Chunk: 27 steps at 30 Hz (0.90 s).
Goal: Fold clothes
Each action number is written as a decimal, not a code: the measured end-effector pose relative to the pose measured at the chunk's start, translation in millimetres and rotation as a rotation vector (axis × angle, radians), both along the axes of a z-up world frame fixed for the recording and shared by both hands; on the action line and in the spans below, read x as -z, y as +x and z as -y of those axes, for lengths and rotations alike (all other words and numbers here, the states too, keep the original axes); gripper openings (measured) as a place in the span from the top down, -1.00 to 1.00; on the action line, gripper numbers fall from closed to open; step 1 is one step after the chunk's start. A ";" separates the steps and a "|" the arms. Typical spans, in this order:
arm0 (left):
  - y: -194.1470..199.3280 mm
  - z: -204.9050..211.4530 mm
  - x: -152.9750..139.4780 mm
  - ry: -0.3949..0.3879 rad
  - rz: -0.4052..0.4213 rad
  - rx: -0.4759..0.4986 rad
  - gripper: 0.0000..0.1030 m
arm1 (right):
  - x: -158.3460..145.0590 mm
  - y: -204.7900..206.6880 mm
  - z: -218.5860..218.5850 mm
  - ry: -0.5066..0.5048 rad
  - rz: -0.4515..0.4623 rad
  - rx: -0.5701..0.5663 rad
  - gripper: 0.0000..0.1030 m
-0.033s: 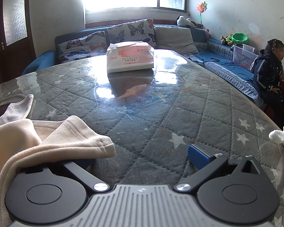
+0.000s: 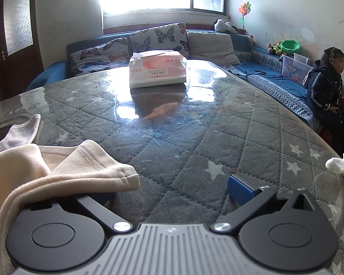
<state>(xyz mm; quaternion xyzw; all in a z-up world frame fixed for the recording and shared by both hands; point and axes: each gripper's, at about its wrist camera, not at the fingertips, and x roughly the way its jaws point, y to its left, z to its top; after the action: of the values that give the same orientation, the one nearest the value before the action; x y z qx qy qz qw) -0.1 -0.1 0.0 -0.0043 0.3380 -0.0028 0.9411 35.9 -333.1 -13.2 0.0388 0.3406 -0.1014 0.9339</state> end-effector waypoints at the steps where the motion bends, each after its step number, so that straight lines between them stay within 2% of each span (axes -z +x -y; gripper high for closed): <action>1: 0.0 0.1 0.0 0.000 0.000 0.000 -1.00 | -0.2 -0.1 -0.2 -0.007 -0.002 0.000 -1.00; 9: -0.4 0.7 -0.1 0.000 0.000 0.000 -1.00 | -7.2 -6.6 4.3 0.001 -0.038 -0.025 -1.00; 20: 1.5 0.2 -1.7 0.000 -0.012 0.001 -1.00 | -25.8 -54.4 15.4 -0.057 0.029 -0.027 -1.00; 27: -3.5 2.6 -8.3 -0.017 -0.015 -0.013 -1.00 | -31.3 -78.3 23.2 -0.014 0.038 -0.036 -1.00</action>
<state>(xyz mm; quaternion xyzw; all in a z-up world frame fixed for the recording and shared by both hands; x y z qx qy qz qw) -3.5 -2.6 8.3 -0.0147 0.3448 0.0002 0.9385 -42.4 -356.2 18.1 0.0282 0.3227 -0.0862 0.9421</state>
